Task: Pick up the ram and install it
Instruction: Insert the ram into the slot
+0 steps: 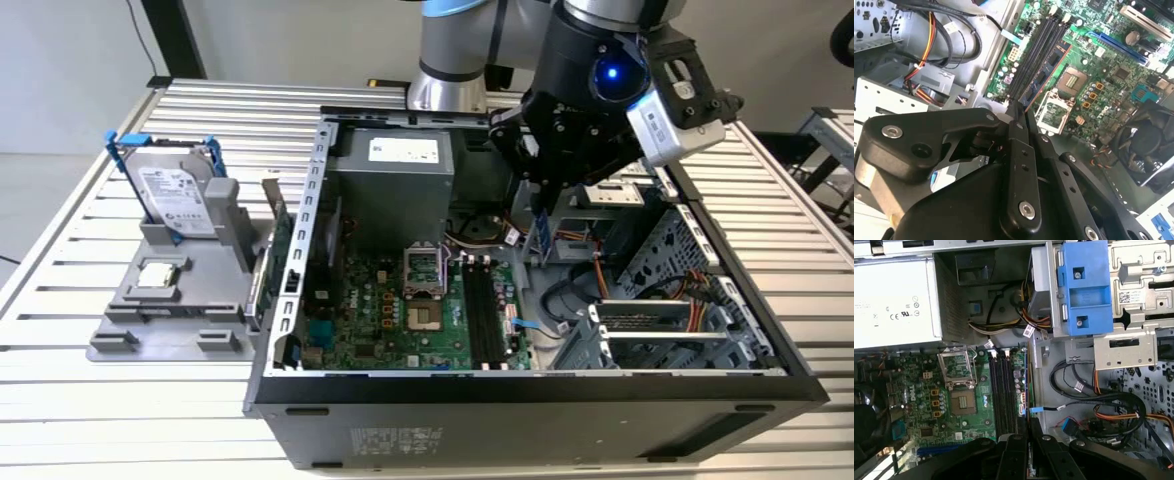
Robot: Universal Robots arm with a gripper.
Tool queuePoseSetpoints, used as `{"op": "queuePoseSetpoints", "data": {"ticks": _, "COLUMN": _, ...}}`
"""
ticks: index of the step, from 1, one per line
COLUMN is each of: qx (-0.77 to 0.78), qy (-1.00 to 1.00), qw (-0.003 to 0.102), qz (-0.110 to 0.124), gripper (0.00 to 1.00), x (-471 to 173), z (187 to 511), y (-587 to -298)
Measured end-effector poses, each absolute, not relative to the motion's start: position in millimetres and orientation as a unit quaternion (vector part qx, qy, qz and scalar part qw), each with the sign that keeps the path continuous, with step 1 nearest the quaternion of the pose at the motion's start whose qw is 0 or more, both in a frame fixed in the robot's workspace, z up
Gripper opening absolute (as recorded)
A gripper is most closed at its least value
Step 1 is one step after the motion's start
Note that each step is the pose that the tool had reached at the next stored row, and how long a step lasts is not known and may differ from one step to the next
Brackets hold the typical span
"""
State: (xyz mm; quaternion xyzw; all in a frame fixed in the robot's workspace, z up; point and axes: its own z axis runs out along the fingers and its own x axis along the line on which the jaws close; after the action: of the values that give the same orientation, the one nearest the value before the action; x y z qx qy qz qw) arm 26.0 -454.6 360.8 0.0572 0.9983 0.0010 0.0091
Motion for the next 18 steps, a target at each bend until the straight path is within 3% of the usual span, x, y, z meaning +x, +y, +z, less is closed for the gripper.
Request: {"op": "queuePoseSetpoints", "data": {"ticks": 18, "qx": 0.057, "qy": 0.998, "qw": 0.009, "qz": 0.000, "gripper": 0.00, "x": 26.1, "z": 355.9, "y": -454.7}}
